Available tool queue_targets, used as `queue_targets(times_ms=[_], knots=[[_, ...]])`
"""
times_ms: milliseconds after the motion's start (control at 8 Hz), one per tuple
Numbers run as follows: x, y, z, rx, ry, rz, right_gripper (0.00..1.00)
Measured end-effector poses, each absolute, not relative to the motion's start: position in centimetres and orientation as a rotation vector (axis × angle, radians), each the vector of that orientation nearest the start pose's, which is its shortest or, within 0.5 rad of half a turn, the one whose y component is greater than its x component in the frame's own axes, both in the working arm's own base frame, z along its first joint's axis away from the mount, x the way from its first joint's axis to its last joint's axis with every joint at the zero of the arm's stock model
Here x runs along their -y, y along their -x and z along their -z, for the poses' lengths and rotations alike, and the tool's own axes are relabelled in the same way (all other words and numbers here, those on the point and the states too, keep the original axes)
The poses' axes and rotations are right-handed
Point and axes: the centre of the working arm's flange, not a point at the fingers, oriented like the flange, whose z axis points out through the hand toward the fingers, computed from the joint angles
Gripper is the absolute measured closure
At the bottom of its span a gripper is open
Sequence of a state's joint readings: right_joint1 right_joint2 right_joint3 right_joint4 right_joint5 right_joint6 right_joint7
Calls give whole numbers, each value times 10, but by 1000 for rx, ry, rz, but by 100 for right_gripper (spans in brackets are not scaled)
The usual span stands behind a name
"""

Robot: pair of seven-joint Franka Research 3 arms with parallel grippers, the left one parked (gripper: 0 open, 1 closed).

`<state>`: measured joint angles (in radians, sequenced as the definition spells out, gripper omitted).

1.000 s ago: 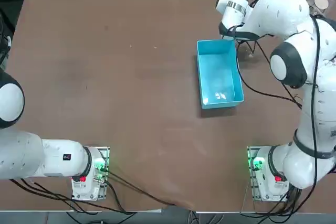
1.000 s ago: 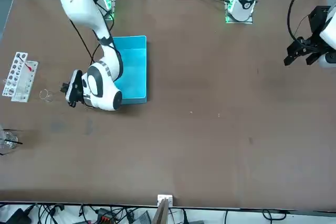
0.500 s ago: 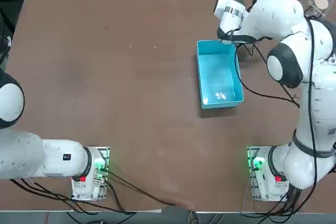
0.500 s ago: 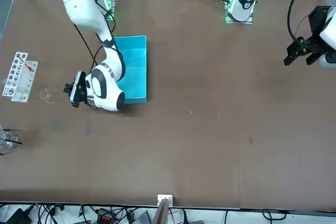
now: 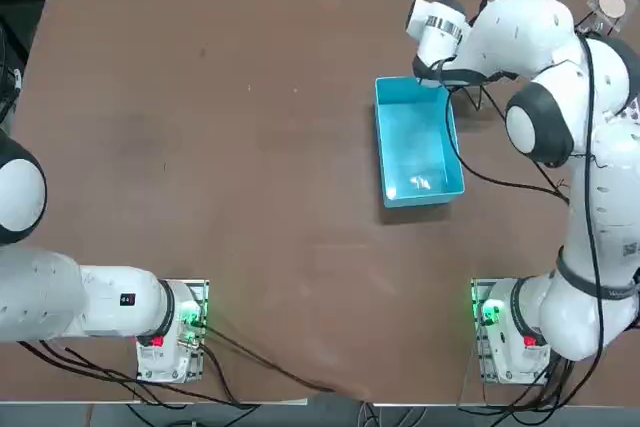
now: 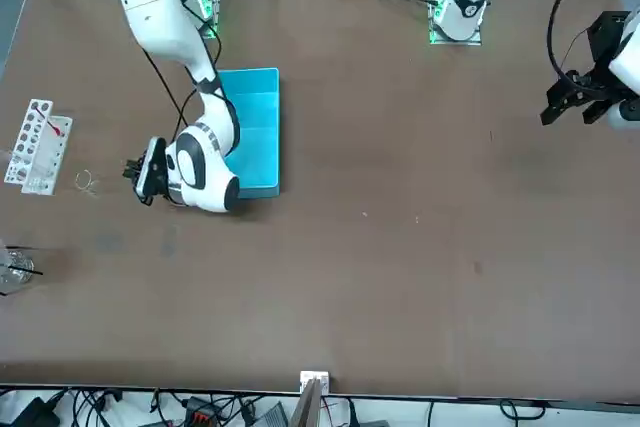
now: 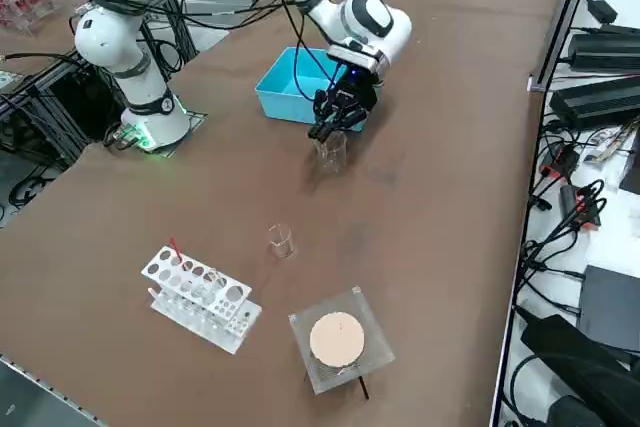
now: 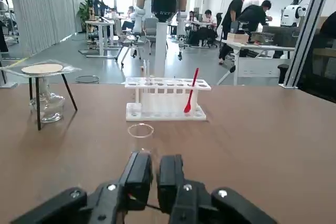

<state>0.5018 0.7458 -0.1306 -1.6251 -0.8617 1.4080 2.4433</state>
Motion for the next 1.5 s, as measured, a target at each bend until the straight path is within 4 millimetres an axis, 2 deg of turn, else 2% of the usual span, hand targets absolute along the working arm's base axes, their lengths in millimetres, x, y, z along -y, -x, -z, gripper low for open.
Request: queue_targets(times_ms=[375, 625, 750, 875, 1500], knots=[[-141, -589, -187, 1482, -1236, -892, 67], [-142, -590, -189, 1485, -1232, -894, 34], [-143, -593, -196, 1490, -1221, -896, 13], [-144, -597, -205, 1485, -1210, -888, 0], [-148, -617, -282, 1451, -1253, -746, 0]])
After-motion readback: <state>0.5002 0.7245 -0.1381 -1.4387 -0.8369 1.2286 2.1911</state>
